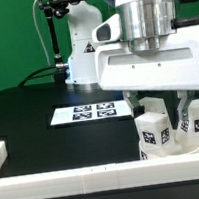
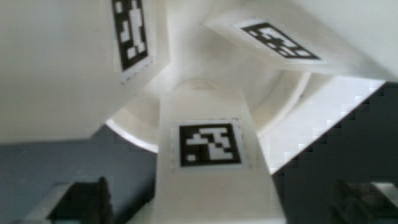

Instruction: Assemble stool

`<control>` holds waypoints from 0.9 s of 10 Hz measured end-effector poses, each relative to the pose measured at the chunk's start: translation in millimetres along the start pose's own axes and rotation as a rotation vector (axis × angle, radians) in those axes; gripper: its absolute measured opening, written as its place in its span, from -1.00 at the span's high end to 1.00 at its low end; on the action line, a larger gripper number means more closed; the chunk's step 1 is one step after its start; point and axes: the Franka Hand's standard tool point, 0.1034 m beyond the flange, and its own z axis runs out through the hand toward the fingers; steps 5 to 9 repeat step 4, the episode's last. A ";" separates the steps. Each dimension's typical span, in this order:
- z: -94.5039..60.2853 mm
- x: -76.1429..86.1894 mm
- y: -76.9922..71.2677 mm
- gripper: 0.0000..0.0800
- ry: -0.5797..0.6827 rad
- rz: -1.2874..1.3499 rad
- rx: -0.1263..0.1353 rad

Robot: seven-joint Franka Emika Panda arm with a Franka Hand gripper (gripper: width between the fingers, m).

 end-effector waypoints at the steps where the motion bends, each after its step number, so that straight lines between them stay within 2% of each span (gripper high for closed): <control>1: -4.5 1.7 -1.7 -0.61 0.001 -0.002 0.005; 3: -0.3 -0.1 -0.9 -0.62 0.000 -0.004 0.001; 9: -0.4 -0.2 -1.0 -0.62 0.000 -0.004 0.001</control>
Offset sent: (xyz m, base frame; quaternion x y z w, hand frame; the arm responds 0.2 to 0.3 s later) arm 0.0000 0.0000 0.0000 0.0000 0.0000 0.0000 1.0000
